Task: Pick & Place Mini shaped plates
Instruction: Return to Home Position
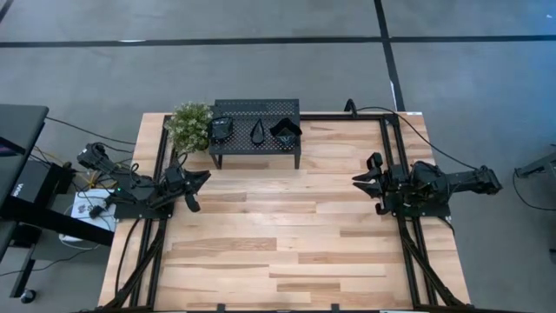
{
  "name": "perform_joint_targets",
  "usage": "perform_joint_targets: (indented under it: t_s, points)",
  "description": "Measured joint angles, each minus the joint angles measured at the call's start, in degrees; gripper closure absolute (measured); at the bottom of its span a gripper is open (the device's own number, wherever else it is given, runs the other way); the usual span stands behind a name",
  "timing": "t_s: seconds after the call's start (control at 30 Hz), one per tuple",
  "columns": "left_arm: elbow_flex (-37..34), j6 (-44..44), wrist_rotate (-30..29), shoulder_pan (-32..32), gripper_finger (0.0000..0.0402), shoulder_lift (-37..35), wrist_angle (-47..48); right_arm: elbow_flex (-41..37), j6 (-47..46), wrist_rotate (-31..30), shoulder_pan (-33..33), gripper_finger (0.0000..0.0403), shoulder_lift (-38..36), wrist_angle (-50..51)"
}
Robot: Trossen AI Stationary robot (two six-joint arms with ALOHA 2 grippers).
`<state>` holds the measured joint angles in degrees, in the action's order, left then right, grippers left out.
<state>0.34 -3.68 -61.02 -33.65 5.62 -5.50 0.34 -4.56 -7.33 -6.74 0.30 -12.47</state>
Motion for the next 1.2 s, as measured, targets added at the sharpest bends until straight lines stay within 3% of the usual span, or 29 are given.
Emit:
perform_joint_targets:
  t_s: [0.67, 1.2]
  points:
    - [0.00, 0.00, 0.01, 0.00, 0.0349, 6.53, -0.15, -0.04, 0.00, 0.00, 0.01, 0.0332, 0.00, 0.00]
    - [0.00, 0.00, 0.03, 0.00, 0.0349, 7.27, -0.15, -0.04, 0.01, 0.00, 0.00, 0.0332, 0.00, -0.01]
